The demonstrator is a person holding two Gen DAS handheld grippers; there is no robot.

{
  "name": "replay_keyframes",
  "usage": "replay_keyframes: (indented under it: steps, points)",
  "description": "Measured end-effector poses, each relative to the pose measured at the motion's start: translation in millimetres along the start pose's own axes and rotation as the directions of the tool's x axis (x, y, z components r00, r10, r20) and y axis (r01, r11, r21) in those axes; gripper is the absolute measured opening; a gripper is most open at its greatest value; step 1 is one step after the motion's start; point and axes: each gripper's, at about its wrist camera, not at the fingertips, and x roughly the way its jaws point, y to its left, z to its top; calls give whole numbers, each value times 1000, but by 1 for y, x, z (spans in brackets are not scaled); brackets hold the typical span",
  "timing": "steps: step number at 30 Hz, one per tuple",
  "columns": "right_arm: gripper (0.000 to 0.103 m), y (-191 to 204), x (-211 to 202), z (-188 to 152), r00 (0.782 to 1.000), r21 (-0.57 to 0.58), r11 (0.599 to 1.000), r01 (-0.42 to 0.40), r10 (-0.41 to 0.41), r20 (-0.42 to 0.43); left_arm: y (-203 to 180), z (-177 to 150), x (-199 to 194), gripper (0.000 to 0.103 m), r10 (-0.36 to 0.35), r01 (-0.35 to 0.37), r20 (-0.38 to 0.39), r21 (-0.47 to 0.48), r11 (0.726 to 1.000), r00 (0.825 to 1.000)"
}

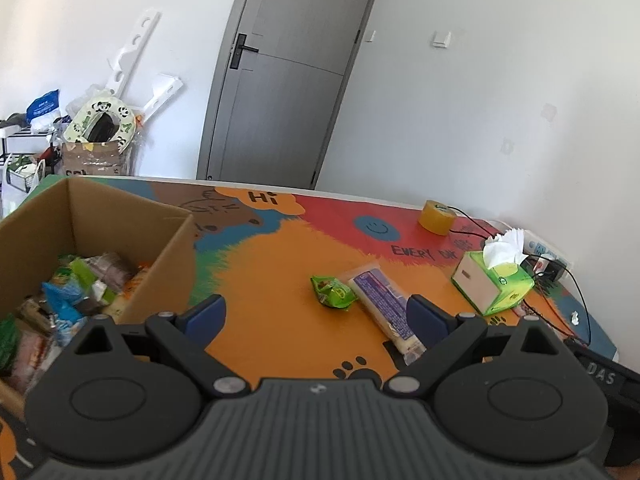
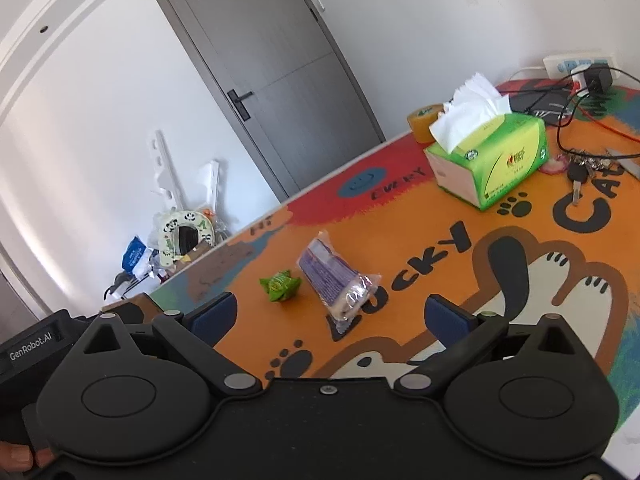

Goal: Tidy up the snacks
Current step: 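Move both tools back over the green candy and purple bar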

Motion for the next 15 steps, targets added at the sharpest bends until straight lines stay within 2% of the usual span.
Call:
replay_keyframes:
  steps: [7, 15]
  points:
    - [97, 0, 20, 11, 1000, -28, 1000, 10, -10, -11, -6, 4, 27, 94, -5, 6, -31, 8, 1000, 999]
    - [88, 5, 51, 23, 999, -65, 998, 1, -4, -50, -8, 15, 55, 90, 11, -12, -61, -7, 1000, 998]
